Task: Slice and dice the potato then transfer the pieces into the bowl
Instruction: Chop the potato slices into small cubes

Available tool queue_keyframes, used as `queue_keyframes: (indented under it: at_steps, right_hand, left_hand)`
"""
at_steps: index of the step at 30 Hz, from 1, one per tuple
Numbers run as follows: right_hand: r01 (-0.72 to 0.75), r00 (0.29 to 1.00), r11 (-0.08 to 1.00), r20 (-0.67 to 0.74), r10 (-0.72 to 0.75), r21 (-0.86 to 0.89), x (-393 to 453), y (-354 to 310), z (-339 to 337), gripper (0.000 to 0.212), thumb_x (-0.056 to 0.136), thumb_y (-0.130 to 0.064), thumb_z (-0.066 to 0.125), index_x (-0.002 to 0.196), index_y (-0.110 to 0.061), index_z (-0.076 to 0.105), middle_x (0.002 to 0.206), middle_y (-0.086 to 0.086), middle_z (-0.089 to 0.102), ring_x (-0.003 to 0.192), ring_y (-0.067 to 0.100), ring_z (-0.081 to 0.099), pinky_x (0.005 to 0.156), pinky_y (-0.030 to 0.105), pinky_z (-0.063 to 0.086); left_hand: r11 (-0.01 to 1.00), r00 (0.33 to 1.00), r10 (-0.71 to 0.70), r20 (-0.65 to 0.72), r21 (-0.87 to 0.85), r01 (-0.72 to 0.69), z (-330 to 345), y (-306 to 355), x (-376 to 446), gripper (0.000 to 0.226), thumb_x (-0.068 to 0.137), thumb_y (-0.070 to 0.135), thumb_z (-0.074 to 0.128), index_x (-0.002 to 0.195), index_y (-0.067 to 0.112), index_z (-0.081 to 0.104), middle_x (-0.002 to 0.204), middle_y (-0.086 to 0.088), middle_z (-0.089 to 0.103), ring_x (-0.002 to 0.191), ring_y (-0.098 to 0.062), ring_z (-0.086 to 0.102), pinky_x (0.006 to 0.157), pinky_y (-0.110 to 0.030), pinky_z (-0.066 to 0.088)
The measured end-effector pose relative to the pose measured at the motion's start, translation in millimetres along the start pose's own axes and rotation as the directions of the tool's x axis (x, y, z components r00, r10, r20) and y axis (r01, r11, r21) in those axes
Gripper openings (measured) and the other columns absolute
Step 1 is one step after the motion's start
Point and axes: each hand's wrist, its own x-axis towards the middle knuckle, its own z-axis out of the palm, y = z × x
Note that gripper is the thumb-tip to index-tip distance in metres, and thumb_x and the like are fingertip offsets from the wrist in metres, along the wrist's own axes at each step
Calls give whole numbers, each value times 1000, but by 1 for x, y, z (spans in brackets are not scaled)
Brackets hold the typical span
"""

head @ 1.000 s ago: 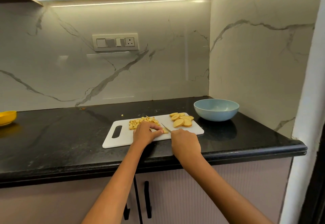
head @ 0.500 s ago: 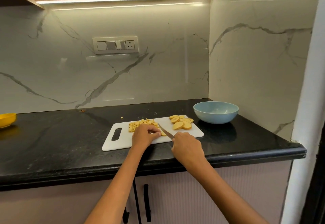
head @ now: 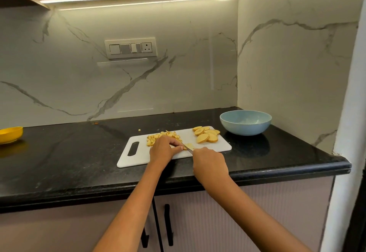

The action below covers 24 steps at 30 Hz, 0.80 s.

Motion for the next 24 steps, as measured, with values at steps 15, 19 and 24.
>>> queue_keyframes:
  at_steps: [15,19,24]
  right_hand:
    - [-120,966,947,-186,181,297,23,32,20,22,100,-24,40,113,-14,53,100,5,63,88,19,62,69,29,46]
    - [-119,951,939,-236,202,322,40,39,22,26,100,-21,40,121,-12,53,99,6,65,81,15,62,61,23,43]
    - [-95,953,943,-245,179,318,45,41,24,28,100,-20,41,126,-13,49,99,6,65,82,17,63,63,24,45]
  left_hand:
    - [998,998,40,-56,-38,-43,3,-2,4,12,80,14,71,91,15,74,97,-1,71,83,-6,57,78,-24,47]
    - [977,989,141,37,158,-145,8,-1,11,26,88,8,60,109,22,66,113,4,64,108,-13,52,94,-35,40]
    - [832,857,209,472,374,-409,1,9,33,45,91,1,49,122,33,52,136,10,47,125,-18,36,104,-42,33]
